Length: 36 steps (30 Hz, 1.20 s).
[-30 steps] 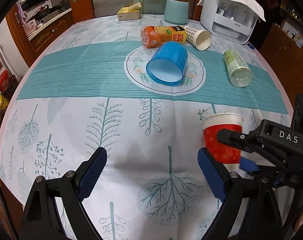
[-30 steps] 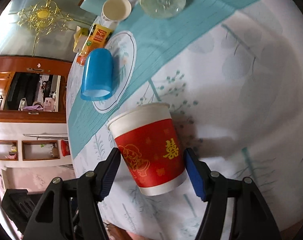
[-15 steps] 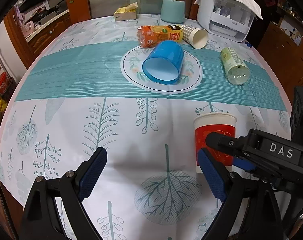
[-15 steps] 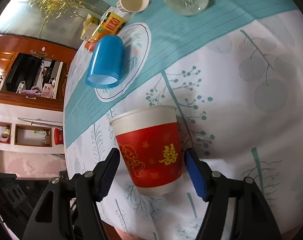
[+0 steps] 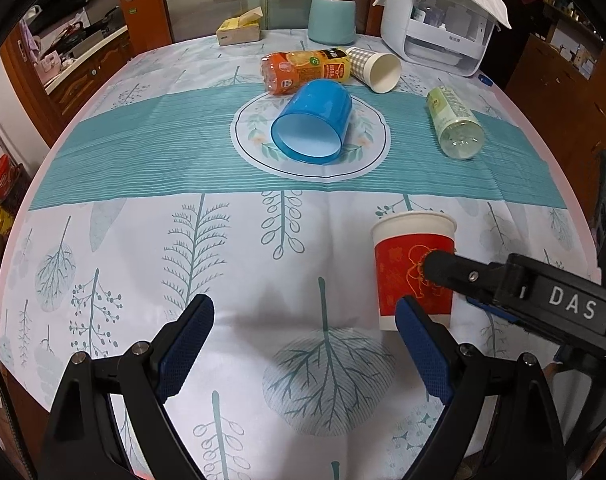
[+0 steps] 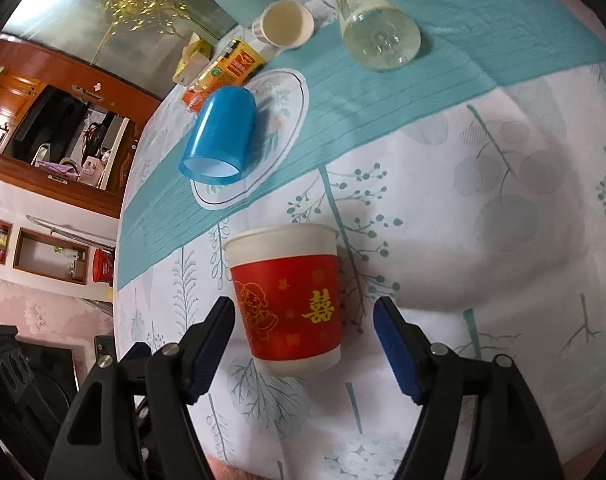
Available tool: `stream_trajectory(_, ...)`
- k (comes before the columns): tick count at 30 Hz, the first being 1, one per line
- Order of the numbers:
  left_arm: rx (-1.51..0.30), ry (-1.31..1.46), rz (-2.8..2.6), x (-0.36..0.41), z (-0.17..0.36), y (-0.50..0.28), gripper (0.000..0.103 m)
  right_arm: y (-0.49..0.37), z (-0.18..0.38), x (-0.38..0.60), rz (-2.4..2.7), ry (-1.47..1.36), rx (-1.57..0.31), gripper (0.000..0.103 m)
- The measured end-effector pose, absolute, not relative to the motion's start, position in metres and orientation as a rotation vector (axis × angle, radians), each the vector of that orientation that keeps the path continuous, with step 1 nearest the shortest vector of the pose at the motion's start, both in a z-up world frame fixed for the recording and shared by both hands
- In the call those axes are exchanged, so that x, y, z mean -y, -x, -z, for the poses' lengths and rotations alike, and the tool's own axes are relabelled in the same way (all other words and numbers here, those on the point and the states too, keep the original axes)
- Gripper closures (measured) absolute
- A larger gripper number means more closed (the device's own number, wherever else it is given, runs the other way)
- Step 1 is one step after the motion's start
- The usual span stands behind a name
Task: Flip cup upright
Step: 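Lower the upright red cup onto the tablecloth with the right gripper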
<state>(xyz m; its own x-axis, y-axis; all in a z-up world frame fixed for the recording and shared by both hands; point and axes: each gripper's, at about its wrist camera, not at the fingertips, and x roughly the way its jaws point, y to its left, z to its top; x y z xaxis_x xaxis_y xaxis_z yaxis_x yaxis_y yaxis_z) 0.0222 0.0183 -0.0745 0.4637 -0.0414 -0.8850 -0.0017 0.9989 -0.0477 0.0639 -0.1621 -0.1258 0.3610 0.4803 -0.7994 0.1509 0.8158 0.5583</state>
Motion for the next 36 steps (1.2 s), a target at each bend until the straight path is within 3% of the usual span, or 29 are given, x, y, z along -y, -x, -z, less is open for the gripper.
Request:
stream_trajectory(22,-1.062,0.071,0.087,-0.013,0.05,0.002,0.012,-0.014,0.06,0.187,-0.143,-0.211,-0.959,0.03)
stream_trajectory(36,-1.085,0.066,0.16,0.003,0.048,-0.009,0.012,-0.013,0.068,0.194,-0.142,-0.128,-0.952,0.03)
